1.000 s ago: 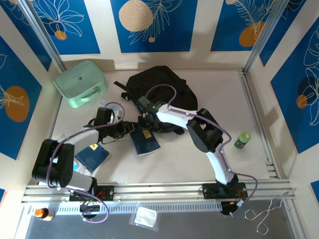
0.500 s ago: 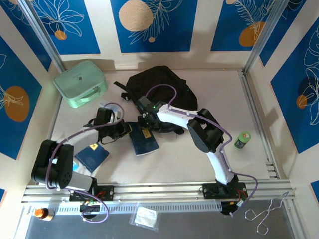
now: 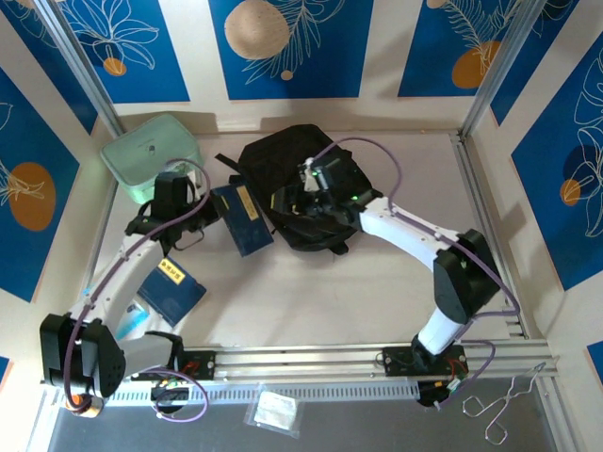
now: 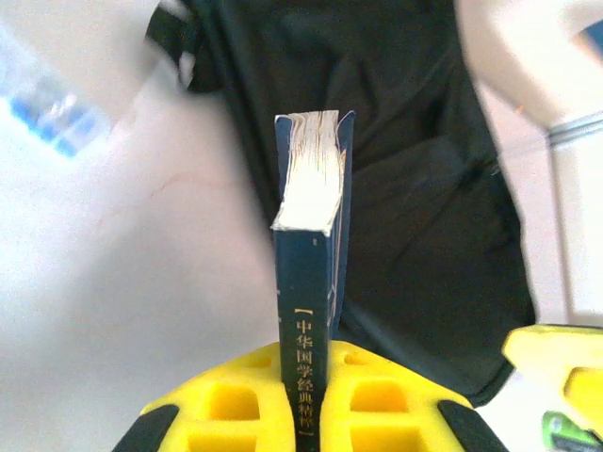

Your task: Pack the student bag

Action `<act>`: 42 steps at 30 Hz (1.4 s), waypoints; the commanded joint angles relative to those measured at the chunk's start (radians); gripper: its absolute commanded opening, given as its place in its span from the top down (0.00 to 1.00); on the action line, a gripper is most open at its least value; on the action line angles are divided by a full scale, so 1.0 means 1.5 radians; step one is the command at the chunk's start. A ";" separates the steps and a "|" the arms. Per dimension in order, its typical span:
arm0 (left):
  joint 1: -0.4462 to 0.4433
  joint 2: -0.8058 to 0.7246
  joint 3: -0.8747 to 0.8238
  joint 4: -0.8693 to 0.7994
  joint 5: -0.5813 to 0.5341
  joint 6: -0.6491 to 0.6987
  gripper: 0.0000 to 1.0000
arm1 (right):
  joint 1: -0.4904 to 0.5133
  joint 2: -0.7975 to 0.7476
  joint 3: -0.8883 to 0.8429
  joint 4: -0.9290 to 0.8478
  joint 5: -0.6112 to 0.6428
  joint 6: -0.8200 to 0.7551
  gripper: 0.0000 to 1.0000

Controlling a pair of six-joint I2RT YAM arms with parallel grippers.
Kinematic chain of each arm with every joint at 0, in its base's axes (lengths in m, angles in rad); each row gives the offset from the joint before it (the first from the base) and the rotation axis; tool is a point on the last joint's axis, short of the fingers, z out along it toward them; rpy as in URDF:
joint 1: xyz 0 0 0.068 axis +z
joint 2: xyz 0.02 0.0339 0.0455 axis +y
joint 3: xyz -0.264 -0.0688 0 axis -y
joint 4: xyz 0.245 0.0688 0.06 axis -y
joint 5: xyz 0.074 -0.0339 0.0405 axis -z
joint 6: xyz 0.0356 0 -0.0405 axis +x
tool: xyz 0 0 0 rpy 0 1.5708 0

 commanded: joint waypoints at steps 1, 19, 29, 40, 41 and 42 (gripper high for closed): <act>0.005 0.007 0.056 0.055 0.005 -0.046 1.00 | -0.031 -0.023 -0.063 0.099 -0.077 0.074 0.29; -0.021 0.240 0.139 0.485 0.023 -0.465 1.00 | -0.116 0.047 -0.127 0.559 -0.123 0.483 0.12; -0.031 0.286 0.142 0.518 0.049 -0.508 1.00 | -0.108 0.133 -0.070 0.621 -0.123 0.538 0.16; -0.033 0.283 0.139 0.497 0.099 -0.473 1.00 | -0.128 0.160 -0.049 0.620 -0.137 0.525 0.55; -0.033 0.284 0.140 0.488 0.104 -0.467 1.00 | -0.129 0.157 -0.047 0.612 -0.143 0.517 0.61; -0.033 0.284 0.140 0.479 0.107 -0.456 1.00 | -0.131 0.153 -0.048 0.601 -0.146 0.506 0.67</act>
